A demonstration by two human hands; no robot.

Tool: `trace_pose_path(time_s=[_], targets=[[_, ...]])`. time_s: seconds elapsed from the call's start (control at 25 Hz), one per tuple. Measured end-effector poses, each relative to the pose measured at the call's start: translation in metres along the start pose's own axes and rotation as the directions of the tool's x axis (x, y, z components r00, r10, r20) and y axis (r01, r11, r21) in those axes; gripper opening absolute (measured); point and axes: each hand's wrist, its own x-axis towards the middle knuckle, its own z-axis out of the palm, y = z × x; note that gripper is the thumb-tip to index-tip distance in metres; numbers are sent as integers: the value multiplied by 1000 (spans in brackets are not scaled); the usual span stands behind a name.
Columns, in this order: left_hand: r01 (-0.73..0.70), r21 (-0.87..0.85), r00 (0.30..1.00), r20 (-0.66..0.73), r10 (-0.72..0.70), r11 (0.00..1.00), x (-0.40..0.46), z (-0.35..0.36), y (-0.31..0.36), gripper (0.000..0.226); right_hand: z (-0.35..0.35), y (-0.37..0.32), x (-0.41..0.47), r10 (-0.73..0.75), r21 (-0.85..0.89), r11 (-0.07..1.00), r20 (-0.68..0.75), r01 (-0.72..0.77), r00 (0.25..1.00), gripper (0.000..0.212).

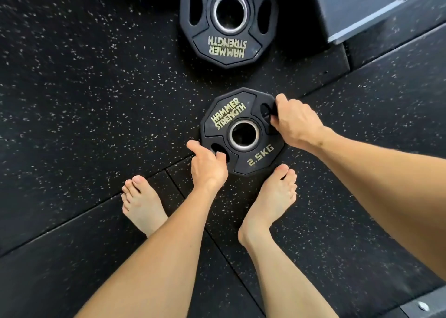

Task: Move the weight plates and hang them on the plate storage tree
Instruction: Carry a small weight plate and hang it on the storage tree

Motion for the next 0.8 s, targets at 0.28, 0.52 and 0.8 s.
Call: trace_pose_path(time_s=[0.28,0.52,0.8], targets=[[35,26,997,69,-36,999,-74,-95,3,53,-65,-49,-95,63,163,985,-2,-62,998,20],[-117,27,986,126,113,993,-209,-224,24,51,-156,-99,-222,142,355,922,61,-154,988,33],[-289,-295,952,13,306,911,-408,-347,26,34,-273,-159,-414,163,689,716,-7,-113,987,31]])
